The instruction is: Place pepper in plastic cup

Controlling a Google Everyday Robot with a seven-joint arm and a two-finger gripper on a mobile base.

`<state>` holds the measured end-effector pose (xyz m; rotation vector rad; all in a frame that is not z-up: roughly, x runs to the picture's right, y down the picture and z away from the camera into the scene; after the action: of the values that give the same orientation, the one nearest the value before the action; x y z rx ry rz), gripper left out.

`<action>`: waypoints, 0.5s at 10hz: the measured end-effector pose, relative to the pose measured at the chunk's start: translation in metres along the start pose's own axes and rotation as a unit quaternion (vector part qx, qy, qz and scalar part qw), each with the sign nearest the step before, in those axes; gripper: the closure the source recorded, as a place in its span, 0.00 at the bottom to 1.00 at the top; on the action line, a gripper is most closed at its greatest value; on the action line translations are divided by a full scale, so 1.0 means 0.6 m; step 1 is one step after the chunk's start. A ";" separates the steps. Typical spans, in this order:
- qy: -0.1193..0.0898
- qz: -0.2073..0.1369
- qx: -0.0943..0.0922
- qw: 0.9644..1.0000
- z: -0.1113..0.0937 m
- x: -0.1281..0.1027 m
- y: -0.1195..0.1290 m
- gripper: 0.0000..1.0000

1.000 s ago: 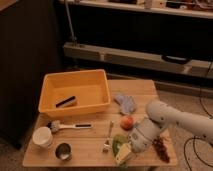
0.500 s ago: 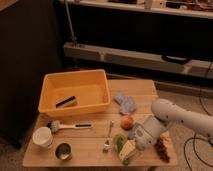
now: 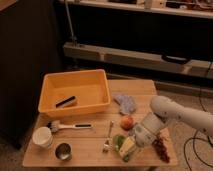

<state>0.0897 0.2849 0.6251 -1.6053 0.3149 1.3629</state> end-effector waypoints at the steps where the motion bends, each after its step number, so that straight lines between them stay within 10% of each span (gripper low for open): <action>1: 0.002 0.003 -0.001 1.000 -0.001 -0.004 0.001 1.00; 5: 0.027 0.006 0.003 1.000 0.016 -0.023 0.009 1.00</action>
<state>0.0753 0.2844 0.6354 -1.6394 0.3617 1.3274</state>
